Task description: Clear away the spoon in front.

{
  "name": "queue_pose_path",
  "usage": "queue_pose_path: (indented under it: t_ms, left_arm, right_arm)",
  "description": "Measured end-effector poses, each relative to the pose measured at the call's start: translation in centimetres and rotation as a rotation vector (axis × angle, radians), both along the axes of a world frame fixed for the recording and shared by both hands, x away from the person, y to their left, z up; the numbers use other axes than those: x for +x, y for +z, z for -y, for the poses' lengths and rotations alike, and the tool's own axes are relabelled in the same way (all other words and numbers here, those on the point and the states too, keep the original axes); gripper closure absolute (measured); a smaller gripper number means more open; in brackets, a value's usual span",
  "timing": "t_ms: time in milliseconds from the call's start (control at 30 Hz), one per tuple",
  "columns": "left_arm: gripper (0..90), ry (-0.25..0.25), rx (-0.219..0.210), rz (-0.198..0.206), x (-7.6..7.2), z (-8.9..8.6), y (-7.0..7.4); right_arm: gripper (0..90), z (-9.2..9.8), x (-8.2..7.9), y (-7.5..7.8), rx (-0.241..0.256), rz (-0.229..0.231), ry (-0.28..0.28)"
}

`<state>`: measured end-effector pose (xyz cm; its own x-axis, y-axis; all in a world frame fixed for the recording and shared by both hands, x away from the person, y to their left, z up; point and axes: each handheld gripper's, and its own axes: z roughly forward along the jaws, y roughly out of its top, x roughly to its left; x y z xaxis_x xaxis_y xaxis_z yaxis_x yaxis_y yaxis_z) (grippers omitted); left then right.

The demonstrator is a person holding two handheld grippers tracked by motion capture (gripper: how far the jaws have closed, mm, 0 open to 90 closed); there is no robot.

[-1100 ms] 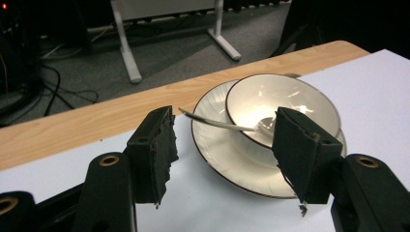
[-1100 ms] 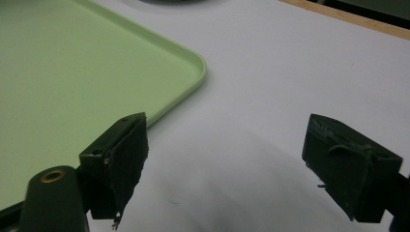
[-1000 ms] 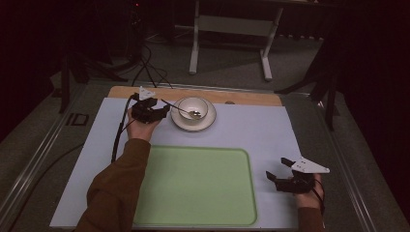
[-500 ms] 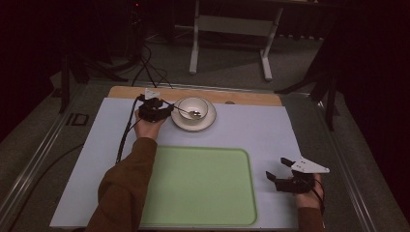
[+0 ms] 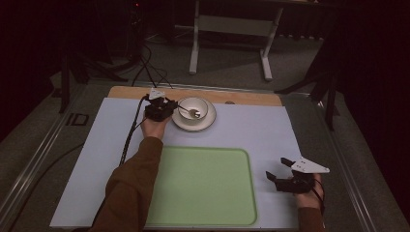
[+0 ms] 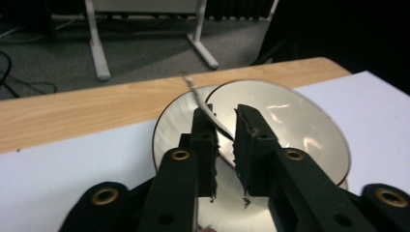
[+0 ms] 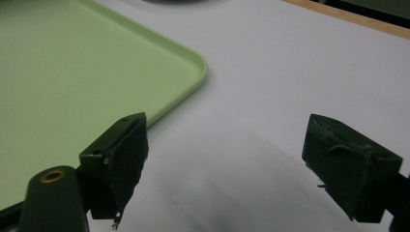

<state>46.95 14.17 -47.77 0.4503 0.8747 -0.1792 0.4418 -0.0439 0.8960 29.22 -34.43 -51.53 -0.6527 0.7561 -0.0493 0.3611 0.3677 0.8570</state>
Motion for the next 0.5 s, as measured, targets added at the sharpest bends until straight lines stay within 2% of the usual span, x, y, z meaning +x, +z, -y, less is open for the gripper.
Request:
queue_pose_path:
  t_ms: [167, 233, 333, 500]
  left_arm:
    - [86.7, -0.036, -0.009, 0.043, -0.6, 0.4, 0.7]
    - [88.2, -0.039, 0.007, 0.056, -0.8, 0.5, 0.9]
    - [88.4, -0.047, 0.015, 0.063, -1.0, 0.4, 1.3]
    - [88.5, -0.030, 0.023, 0.067, -1.2, -0.1, 1.8]
  right_arm:
    - [16.2, 0.0, 0.0, 0.0, -0.001, 0.000, -0.001]
    - [16.2, 0.0, 0.0, 0.0, -0.001, 0.000, -0.001]
    - [16.2, 0.0, 0.0, 0.0, -0.003, -0.001, 0.000]
    - [16.2, 0.0, 0.0, 0.0, -0.004, -0.001, 0.000]
